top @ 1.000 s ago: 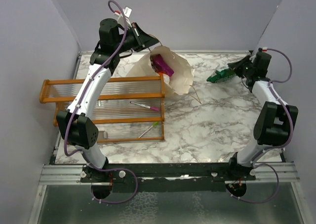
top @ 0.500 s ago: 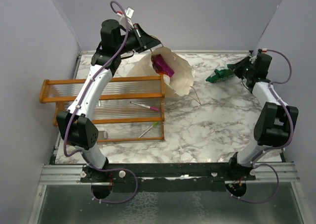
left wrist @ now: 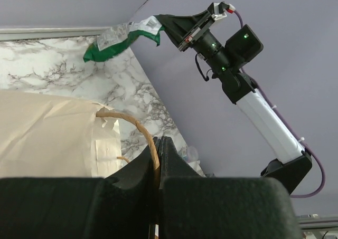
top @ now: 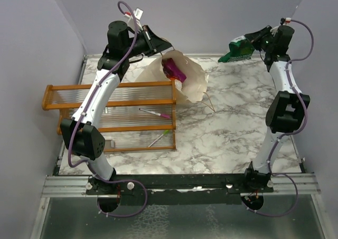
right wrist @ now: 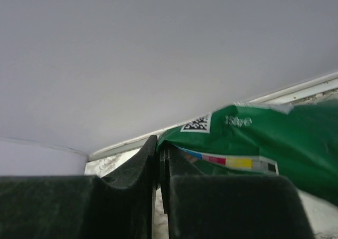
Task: Take the snacks out of the paper bag
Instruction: Place the snack at the center of the board, then adjust the paper bag at the center of the board.
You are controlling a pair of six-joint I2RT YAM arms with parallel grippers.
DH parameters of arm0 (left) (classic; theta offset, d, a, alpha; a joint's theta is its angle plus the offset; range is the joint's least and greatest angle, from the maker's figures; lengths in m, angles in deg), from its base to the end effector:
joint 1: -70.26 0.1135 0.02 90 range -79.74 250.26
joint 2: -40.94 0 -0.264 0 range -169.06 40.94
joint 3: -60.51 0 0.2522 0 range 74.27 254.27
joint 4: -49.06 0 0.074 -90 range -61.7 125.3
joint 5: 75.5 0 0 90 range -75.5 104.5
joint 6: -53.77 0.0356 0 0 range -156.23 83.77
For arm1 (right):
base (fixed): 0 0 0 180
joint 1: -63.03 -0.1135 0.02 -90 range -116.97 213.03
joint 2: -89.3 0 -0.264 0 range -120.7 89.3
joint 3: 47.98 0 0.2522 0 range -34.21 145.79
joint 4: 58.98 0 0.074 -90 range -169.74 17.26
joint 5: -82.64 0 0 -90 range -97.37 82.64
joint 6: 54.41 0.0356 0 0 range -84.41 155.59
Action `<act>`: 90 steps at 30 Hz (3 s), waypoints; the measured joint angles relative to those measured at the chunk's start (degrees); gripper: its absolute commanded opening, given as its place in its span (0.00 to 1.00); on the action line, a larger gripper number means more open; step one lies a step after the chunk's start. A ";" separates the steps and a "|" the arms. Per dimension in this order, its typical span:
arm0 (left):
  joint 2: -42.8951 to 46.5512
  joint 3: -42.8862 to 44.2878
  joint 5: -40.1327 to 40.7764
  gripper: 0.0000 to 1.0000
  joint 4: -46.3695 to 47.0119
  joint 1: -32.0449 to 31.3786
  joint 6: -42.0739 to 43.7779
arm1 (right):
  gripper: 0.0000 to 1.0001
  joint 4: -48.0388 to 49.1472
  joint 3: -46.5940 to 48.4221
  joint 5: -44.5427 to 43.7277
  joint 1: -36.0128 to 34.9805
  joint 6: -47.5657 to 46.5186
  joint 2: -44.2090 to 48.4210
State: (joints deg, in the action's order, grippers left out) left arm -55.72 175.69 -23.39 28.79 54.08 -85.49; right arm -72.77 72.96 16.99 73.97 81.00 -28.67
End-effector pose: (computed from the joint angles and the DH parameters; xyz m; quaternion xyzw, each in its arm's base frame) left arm 0.3702 -0.1302 0.4527 0.0234 0.7152 -0.5520 0.4281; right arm 0.4939 -0.0805 0.3398 0.2372 0.7275 0.3398 0.5468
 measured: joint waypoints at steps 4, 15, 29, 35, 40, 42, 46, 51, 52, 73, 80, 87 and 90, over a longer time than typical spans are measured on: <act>0.35 -0.94 0.00 0.00 0.13 -0.07 0.00 | 0.08 2.64 -7.98 -1.18 -0.24 -0.04 2.34; 1.31 -2.99 -0.02 0.00 0.48 -0.37 -0.20 | 0.17 7.37 -51.15 -5.51 2.73 0.22 12.90; 1.42 -2.67 0.31 0.00 -0.26 -4.31 0.35 | 0.66 4.55 -57.66 -8.04 7.08 -4.52 22.84; 1.53 -2.60 0.52 0.00 -1.09 -4.37 1.11 | 0.69 3.15 -57.90 -5.20 7.15 -4.52 32.76; 2.14 -3.80 0.50 0.00 -1.70 -5.46 2.40 | 0.69 3.48 -56.76 -0.70 -0.22 -7.80 39.91; 2.19 -4.15 0.48 0.00 -2.16 -6.08 2.99 | 0.68 3.54 -55.21 0.63 -9.09 -10.47 40.65; 2.62 -4.85 0.57 0.00 -2.27 -6.91 3.82 | 0.63 4.00 -55.06 3.41 -25.29 -14.27 42.05; 3.13 -5.81 1.57 0.00 -2.27 -8.96 4.22 | 0.53 4.81 -56.81 3.63 -32.39 -16.57 42.25; 3.10 -5.92 1.79 0.00 -2.27 -9.75 4.24 | 0.51 4.92 -56.81 3.65 -32.59 -16.72 41.68; -10.97 7.85 2.73 0.00 -2.25 -18.49 4.22 | 0.56 20.33 -69.07 11.67 -36.11 -11.17 39.04; -11.58 8.50 2.71 0.00 -3.52 -19.06 5.27 | 0.70 27.45 -72.32 16.26 -36.11 -7.50 42.01; -7.74 3.98 3.93 0.00 -7.23 -19.19 8.59 | 0.79 17.00 -71.12 8.09 -35.56 -11.69 52.06; -5.20 1.84 4.61 0.00 -8.26 -19.17 9.60 | 0.73 13.09 -70.69 0.96 -34.95 -13.03 57.55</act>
State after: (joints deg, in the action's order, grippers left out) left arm -60.93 177.53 -18.78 20.53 34.91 -75.89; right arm -59.68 2.28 17.96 39.02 67.97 28.88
